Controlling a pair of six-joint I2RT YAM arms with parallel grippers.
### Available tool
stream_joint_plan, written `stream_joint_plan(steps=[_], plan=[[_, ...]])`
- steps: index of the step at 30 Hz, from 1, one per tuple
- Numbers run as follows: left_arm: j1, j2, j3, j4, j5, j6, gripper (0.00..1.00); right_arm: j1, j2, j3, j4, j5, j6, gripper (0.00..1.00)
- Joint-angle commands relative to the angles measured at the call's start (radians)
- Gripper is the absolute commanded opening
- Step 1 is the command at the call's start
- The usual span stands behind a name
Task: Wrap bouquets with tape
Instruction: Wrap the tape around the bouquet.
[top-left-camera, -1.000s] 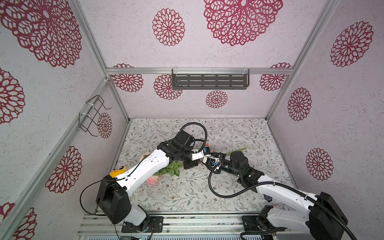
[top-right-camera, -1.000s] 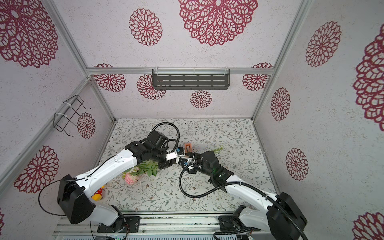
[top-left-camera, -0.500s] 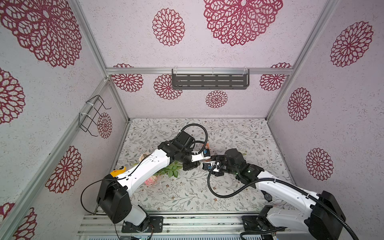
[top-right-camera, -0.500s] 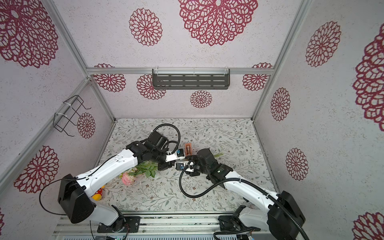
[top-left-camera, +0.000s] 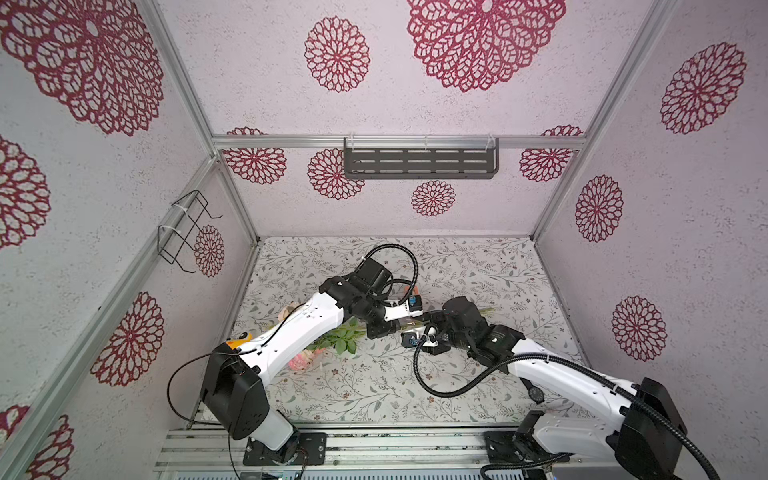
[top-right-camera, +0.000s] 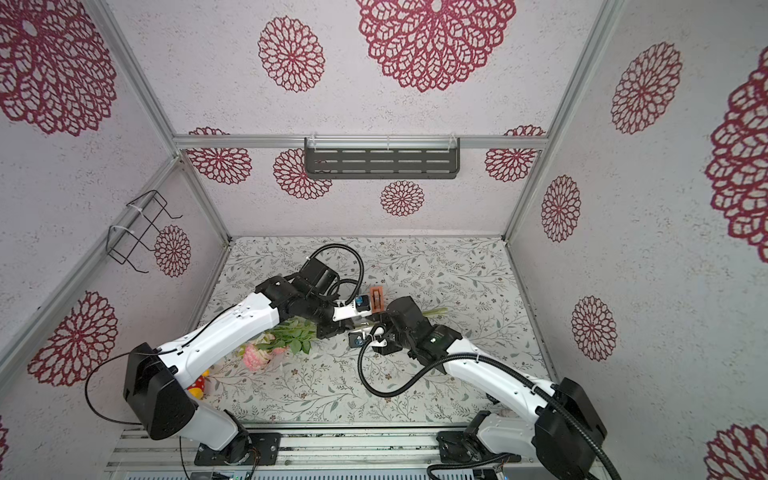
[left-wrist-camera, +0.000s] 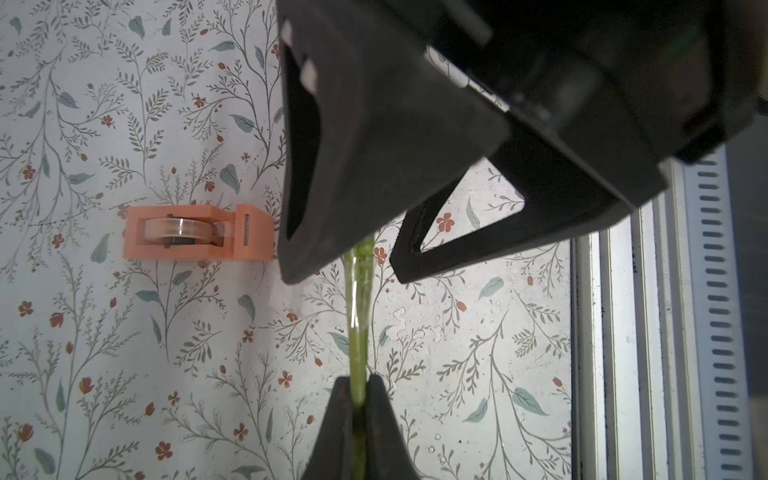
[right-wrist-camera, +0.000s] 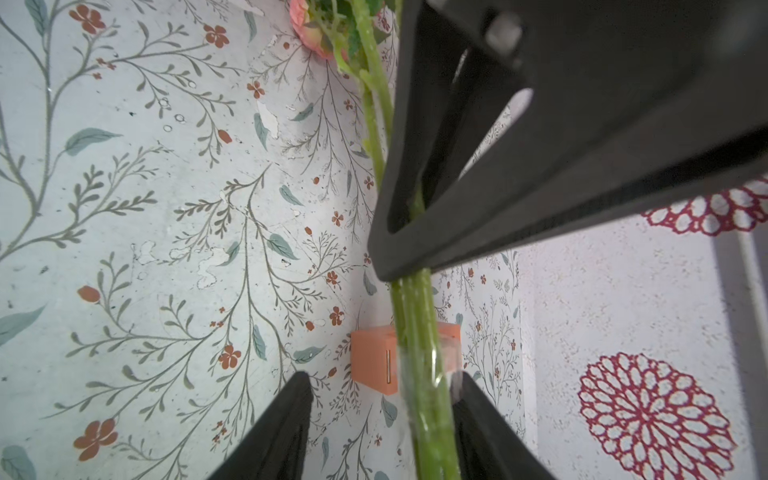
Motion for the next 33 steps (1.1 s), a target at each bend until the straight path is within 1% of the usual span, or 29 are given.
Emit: stream_joint_plan(steps=[1,5,9,13,17,19,21,23,25,30,32,33], plan=[[0.003,0.002,0.026,0.013,0.035,0.024,0.00,0.008,-0.028,0.010,0.010,0.049,-0.009,0.56],[0.003,0.004,0.027,0.011,0.035,0.026,0.00,0.013,-0.084,-0.036,0.083,-0.007,-0.025,0.56],[0.007,0.017,0.041,-0.002,0.035,0.023,0.00,0.022,-0.103,-0.046,0.069,-0.090,-0.063,0.53],[0.012,0.025,0.047,-0.011,0.042,0.024,0.00,0.042,-0.066,-0.034,0.031,-0.028,-0.069,0.52],[0.012,0.029,0.052,-0.019,0.047,0.027,0.00,0.053,-0.060,-0.039,0.049,-0.006,-0.060,0.51],[0.012,0.029,0.051,-0.022,0.049,0.029,0.00,0.057,-0.062,-0.040,0.063,0.056,-0.039,0.53],[0.013,0.029,0.050,-0.026,0.054,0.031,0.00,0.055,-0.077,-0.040,0.094,0.148,0.011,0.57],[0.014,0.028,0.049,-0.030,0.059,0.035,0.00,0.054,-0.100,-0.025,0.081,0.226,0.051,0.58],[0.015,0.028,0.049,-0.034,0.061,0.040,0.00,0.053,-0.138,-0.014,0.035,0.255,0.061,0.60],[0.017,0.028,0.051,-0.040,0.065,0.043,0.00,0.053,-0.273,-0.041,-0.053,0.248,0.049,0.60],[0.018,0.030,0.053,-0.042,0.068,0.044,0.00,0.053,-0.328,-0.061,-0.058,0.196,0.049,0.59],[0.018,0.033,0.056,-0.045,0.070,0.045,0.00,0.052,-0.344,-0.066,-0.060,0.143,0.042,0.57]])
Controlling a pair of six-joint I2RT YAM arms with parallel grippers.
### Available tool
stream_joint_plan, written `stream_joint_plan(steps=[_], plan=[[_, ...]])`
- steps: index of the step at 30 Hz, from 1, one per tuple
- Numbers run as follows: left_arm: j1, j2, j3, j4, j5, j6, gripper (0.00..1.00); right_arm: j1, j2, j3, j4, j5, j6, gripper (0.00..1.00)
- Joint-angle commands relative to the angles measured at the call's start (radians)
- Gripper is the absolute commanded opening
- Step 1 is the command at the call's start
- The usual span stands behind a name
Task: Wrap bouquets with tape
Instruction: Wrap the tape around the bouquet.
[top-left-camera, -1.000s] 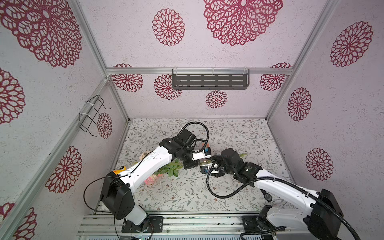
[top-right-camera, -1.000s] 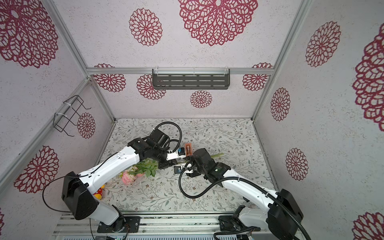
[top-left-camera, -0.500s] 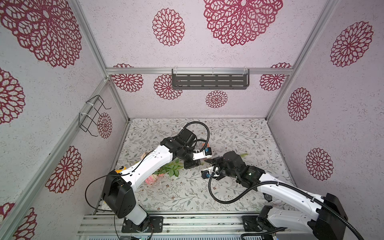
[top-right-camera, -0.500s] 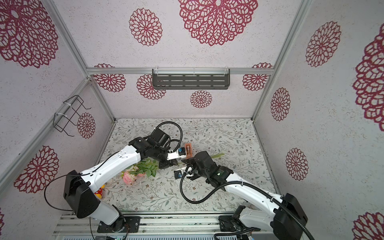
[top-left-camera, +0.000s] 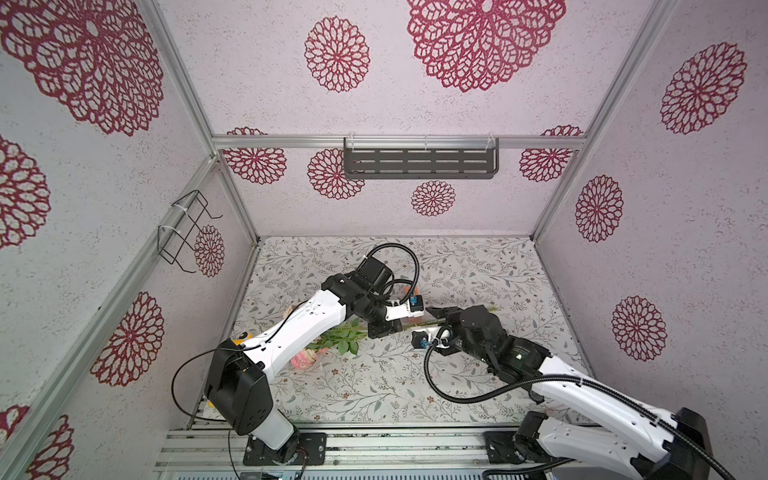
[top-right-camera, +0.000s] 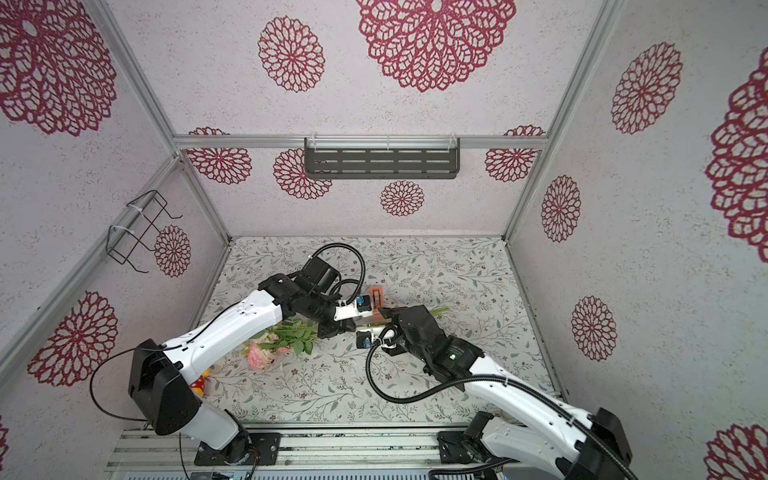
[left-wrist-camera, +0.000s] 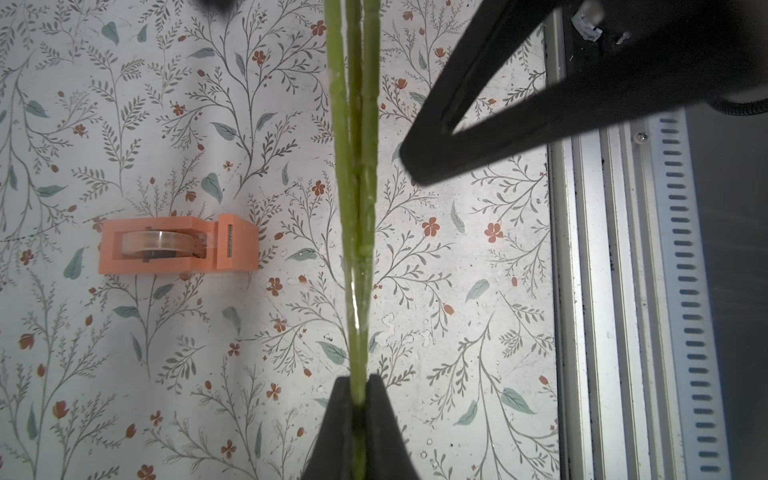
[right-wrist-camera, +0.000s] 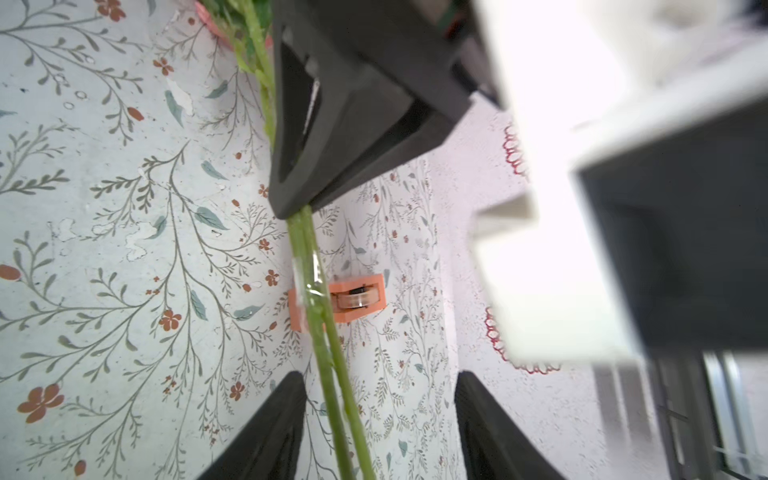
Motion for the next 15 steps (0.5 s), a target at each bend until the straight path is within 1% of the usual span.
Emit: stream_joint_plan(steps=[1,3,5,6,9,11,15], plan=[[0.007,0.005,0.038,-0.022,0.026,0.024,0.00,0.002,-0.064,-0.019,-0.027,-0.126,0.005,0.56],[0.006,0.007,0.044,-0.028,0.025,0.022,0.00,0.005,-0.049,-0.030,-0.003,-0.228,-0.026,0.54],[0.006,0.010,0.045,-0.029,0.024,0.023,0.00,0.006,0.009,-0.023,0.027,-0.257,-0.048,0.54],[0.007,0.011,0.046,-0.030,0.024,0.023,0.00,0.006,0.042,-0.002,0.013,-0.261,-0.055,0.54],[0.007,0.020,0.055,-0.043,0.025,0.024,0.00,0.011,0.150,0.069,-0.052,-0.234,-0.077,0.55],[0.006,0.025,0.062,-0.054,0.029,0.026,0.00,0.012,0.192,0.081,-0.033,-0.190,-0.080,0.55],[0.007,0.034,0.072,-0.067,0.030,0.027,0.00,0.017,0.216,0.074,0.042,-0.126,-0.074,0.54]])
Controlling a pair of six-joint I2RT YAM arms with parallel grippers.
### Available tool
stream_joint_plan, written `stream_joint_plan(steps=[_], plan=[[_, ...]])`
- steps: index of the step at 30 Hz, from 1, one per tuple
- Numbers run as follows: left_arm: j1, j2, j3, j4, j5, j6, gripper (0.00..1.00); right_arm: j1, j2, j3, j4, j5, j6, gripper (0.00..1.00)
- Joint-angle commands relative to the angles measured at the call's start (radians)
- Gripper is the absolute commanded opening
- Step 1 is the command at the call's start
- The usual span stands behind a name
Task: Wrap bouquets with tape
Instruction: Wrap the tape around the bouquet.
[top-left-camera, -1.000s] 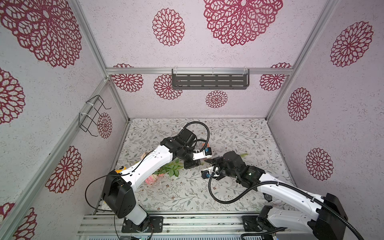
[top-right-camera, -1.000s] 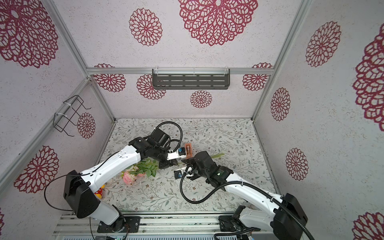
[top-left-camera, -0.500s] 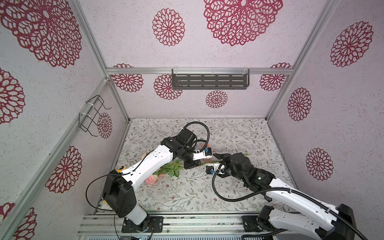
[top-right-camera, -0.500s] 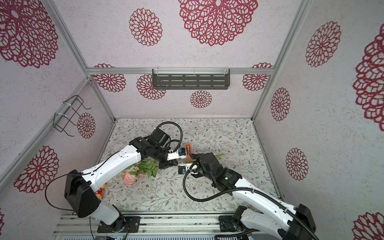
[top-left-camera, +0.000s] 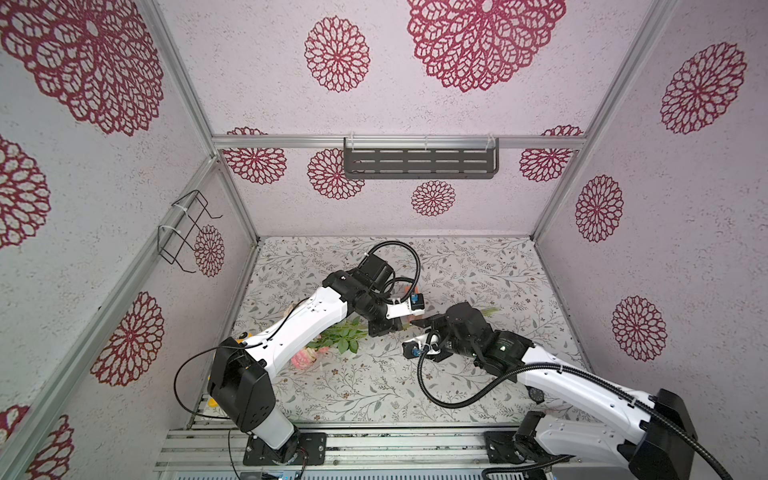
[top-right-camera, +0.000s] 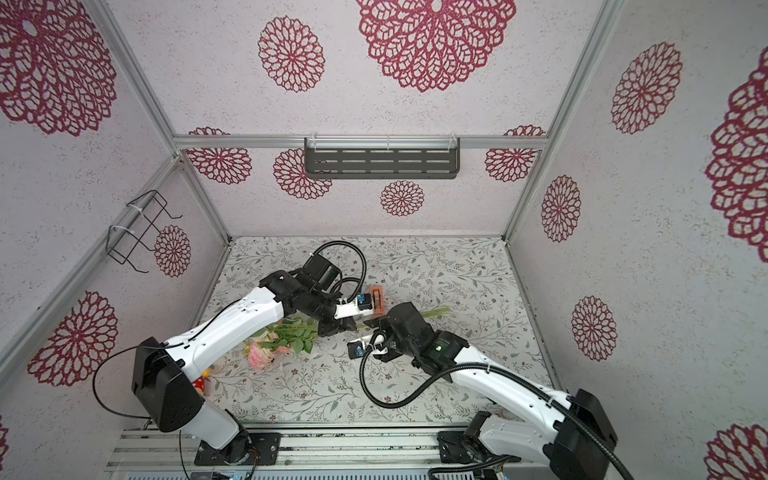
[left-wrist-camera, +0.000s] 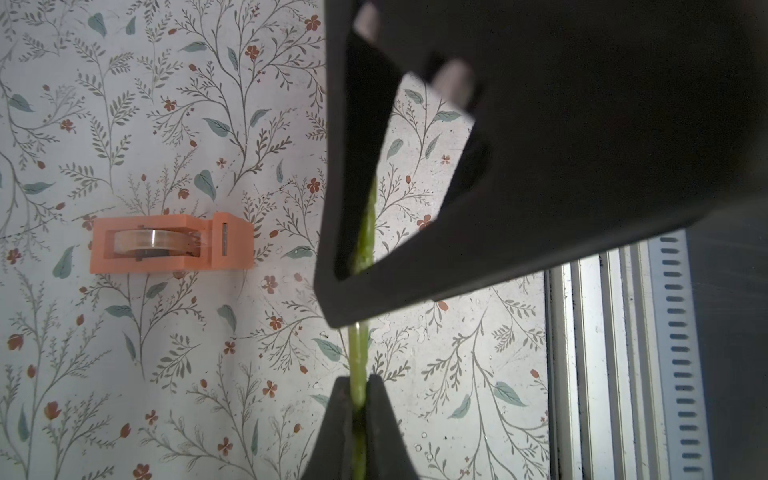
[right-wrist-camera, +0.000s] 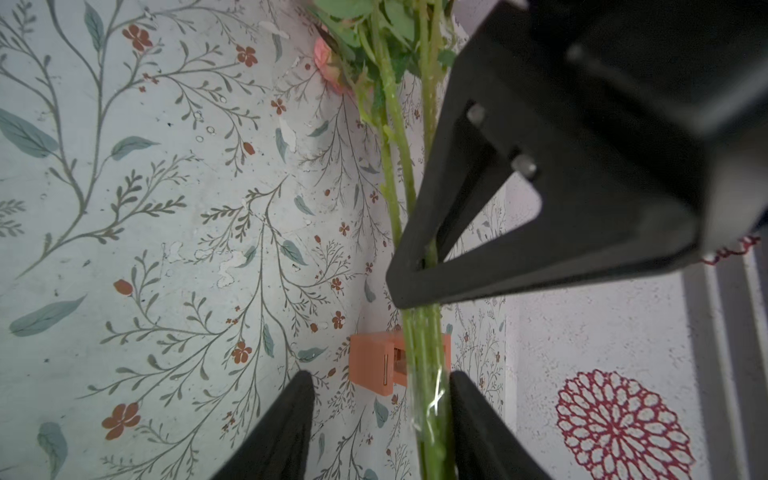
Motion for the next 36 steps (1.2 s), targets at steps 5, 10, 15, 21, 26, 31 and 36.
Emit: stream_joint_plan(steps=[5,10,15,21,26,31,36], plan=[[0.006,0.012,0.037,-0.027,0.026,0.022,0.00,0.026,0.007,0.019,0.084,0.099,-0.015,0.52],[0.010,0.013,0.041,-0.016,0.014,0.016,0.00,0.025,0.027,0.019,0.039,0.038,-0.024,0.27],[0.026,0.019,0.053,-0.021,0.032,0.022,0.00,0.027,0.086,0.101,-0.163,0.021,0.009,0.00],[0.036,0.033,0.046,-0.012,0.040,0.012,0.00,0.026,0.116,0.135,-0.209,0.033,0.066,0.00],[0.050,0.074,0.073,-0.073,0.094,0.041,0.00,0.025,-0.069,-0.044,0.039,0.007,0.014,0.48],[0.070,0.154,0.156,-0.191,0.125,0.041,0.00,0.028,-0.260,-0.288,0.359,0.037,-0.104,0.77],[0.074,0.158,0.174,-0.223,0.197,0.077,0.00,0.032,-0.302,-0.526,0.838,0.133,-0.264,0.83]])
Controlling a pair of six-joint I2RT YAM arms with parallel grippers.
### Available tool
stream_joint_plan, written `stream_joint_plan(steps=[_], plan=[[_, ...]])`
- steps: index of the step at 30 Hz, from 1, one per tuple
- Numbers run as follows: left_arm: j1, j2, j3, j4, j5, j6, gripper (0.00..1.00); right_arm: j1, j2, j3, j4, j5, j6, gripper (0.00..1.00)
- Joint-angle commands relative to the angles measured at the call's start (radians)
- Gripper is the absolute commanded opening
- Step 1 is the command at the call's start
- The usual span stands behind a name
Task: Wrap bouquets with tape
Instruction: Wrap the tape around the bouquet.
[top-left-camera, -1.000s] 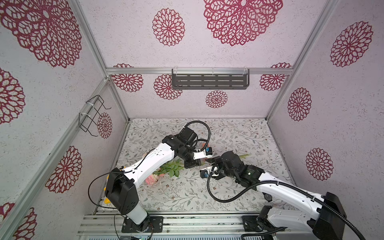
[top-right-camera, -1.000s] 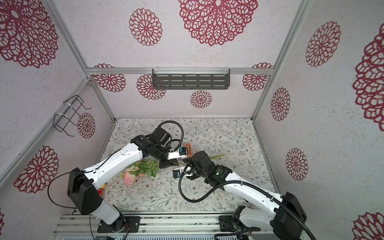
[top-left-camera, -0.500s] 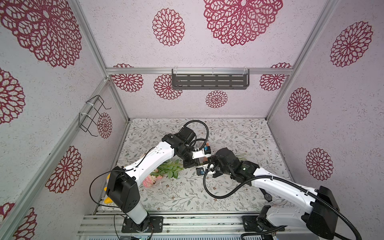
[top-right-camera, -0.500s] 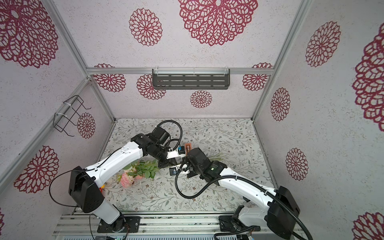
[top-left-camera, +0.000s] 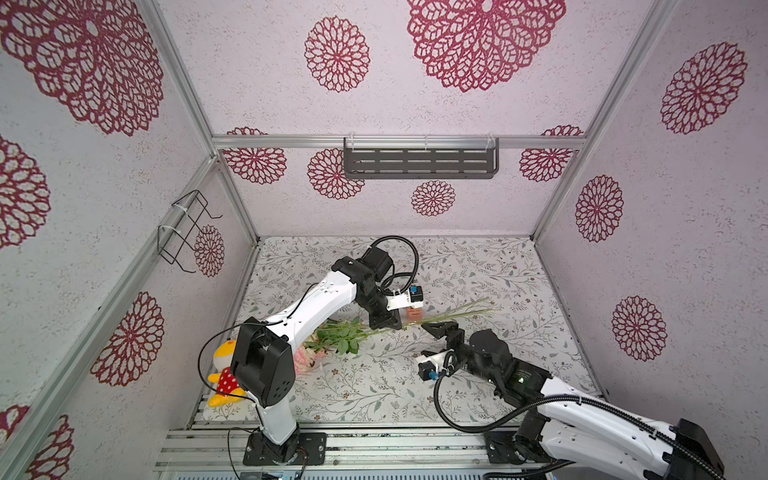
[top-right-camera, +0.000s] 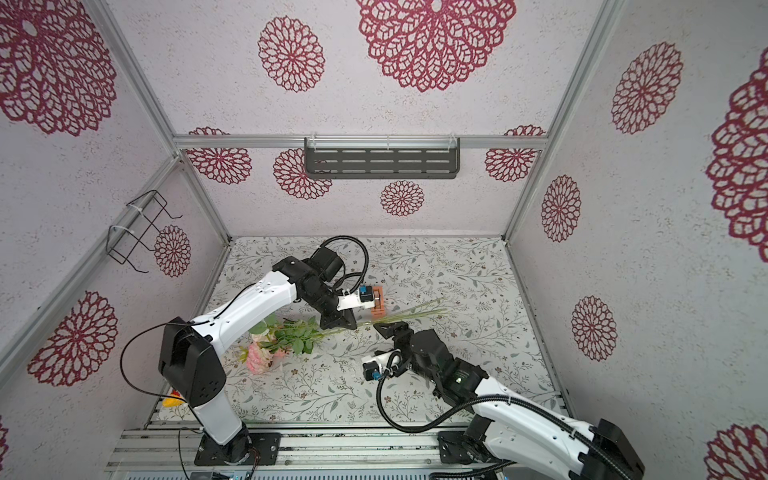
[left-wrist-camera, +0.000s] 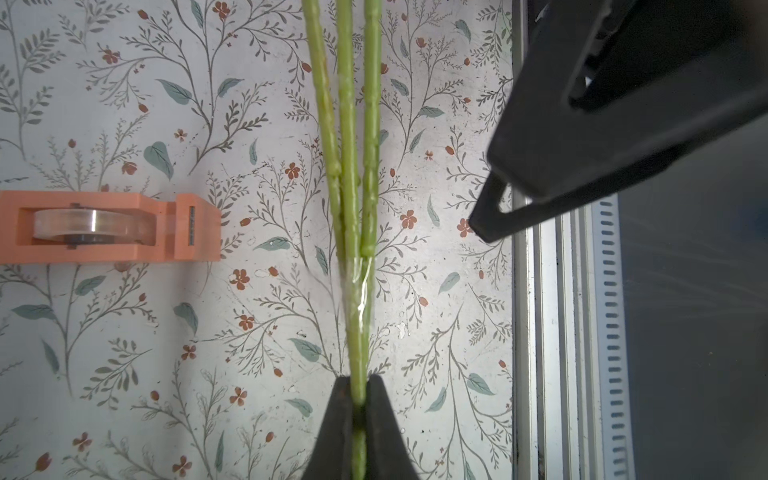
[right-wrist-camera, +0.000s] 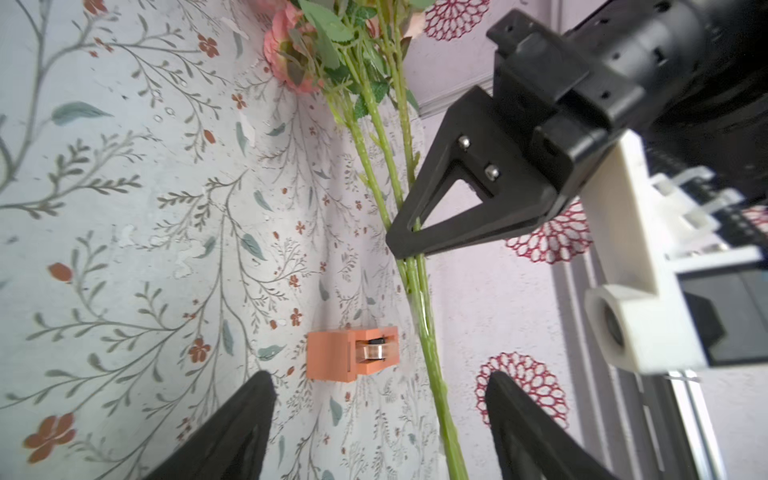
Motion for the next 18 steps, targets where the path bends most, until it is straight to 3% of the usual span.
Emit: stream_joint_plan(steps=[1,5,10,18], plan=[[0.003,-0.009,0.025,-0.057,0.074,0.045,0.00,0.015,0.013,-0.081,0.407,0.074,-0.154,0.84],[0.002,0.000,0.052,-0.111,0.096,0.063,0.00,0.029,0.086,-0.088,0.540,0.090,-0.300,0.84],[0.001,0.012,0.071,-0.167,0.151,0.101,0.00,0.045,0.228,-0.120,0.871,0.115,-0.459,0.85],[0.000,0.029,0.089,-0.183,0.149,0.100,0.00,0.063,0.321,-0.104,0.921,0.123,-0.488,0.84]])
